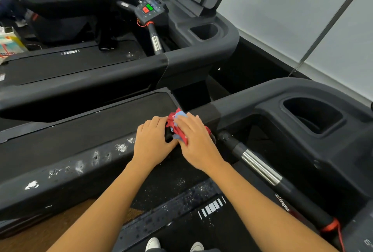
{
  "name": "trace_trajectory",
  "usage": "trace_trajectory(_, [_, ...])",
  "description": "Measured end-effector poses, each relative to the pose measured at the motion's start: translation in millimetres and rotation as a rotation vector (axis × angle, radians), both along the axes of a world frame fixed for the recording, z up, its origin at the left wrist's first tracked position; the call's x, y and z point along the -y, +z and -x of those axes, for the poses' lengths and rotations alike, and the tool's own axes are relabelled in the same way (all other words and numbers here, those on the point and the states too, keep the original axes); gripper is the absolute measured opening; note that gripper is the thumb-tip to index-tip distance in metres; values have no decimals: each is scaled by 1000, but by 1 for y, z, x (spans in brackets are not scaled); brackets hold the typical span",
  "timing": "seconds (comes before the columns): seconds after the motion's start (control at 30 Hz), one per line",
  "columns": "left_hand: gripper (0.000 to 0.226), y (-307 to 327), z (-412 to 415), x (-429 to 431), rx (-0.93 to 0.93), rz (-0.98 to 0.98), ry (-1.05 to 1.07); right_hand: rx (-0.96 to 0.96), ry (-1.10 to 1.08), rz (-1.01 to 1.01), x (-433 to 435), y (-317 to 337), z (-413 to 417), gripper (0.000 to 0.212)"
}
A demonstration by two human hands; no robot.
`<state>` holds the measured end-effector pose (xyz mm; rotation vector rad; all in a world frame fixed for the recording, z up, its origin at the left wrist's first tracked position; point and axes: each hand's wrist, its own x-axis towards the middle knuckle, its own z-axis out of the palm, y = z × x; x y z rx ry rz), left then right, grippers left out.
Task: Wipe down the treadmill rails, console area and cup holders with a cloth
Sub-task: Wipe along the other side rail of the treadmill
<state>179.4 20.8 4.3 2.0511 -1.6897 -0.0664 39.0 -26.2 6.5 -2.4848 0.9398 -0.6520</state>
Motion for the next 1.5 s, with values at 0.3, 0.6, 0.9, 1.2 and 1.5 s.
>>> trace_trajectory(0.3, [67, 5, 2, 0, 31, -61, 21, 95, -284, 3, 28, 8, 24, 20])
trace_trajectory(0.6, [64, 4, 2, 0, -4, -39, 16, -40, -78, 37, 1, -2, 24, 48])
trace_trajectory(0.9, [68, 6, 0, 0, -27, -81, 22, -74, -275, 130, 66, 19, 17, 23])
trace_trajectory(1.2, [71, 2, -2, 1, -109, -18, -10, 98, -40, -267, 6, 30, -3, 23])
trace_trajectory(1.5, [38, 37, 37, -21, -730, 48, -28, 891, -362, -1342, -30, 49, 5, 50])
